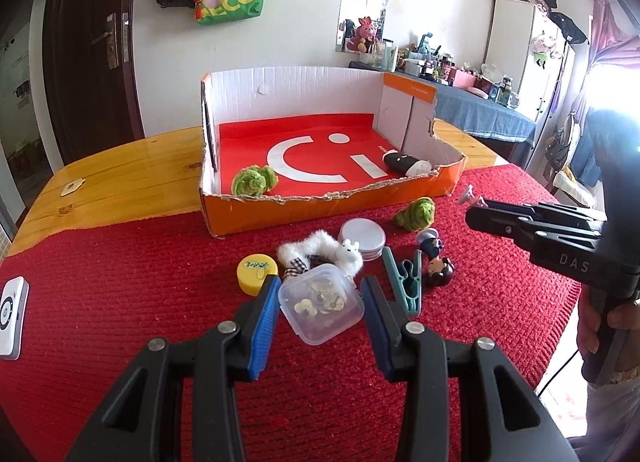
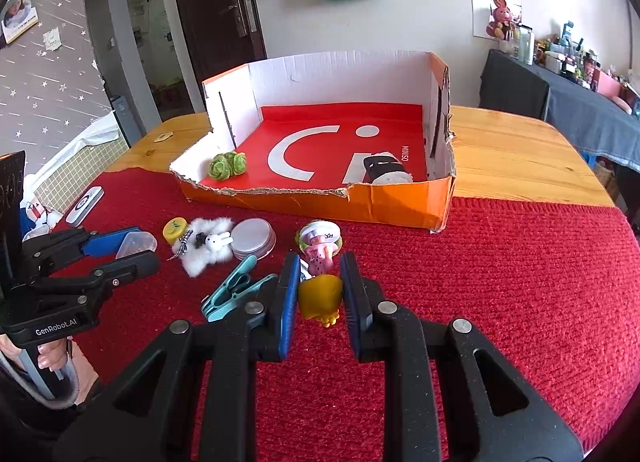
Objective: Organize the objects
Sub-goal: 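Carry the coin box with the left tool while the right tool carries the figurine into the box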
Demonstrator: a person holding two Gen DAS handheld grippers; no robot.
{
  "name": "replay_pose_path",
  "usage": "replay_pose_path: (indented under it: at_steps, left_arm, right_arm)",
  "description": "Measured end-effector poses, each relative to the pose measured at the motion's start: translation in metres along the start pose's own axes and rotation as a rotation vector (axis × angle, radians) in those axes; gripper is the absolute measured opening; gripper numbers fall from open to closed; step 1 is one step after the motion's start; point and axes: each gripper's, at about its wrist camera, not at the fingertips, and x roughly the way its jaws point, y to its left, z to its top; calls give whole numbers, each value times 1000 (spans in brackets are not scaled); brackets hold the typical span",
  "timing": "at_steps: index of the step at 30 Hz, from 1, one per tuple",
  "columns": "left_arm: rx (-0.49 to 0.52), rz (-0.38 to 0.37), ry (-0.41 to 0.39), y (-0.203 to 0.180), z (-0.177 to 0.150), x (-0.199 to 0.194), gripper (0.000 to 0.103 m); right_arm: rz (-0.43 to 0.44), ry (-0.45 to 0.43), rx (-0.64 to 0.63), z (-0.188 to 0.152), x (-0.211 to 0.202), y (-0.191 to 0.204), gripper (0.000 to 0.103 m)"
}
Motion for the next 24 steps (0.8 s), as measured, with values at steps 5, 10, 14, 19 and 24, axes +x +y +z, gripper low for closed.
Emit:
replay_pose_path:
  at_steps: [5,10,14,19,24]
  left_arm:
    - [0,-3,-12,1,4,-2,43]
    - [-7,-21,-23,5,13,-4,43]
    - [-5,-28,-44,9,26,-6,43]
    - [3,-33,-56,14,43,-2,43]
    - [33,-38,-43,17,58,9,43]
  right_arm:
    - [5,-7,0,1,-2,1,20]
    - [13,-19,2,7,-3,0,20]
    - [21,-29,-5,17,-4,-2,20]
    - [21,-44,-13,34,-3,-6,20]
    - [34,-34,-40,52,6,-6,20]
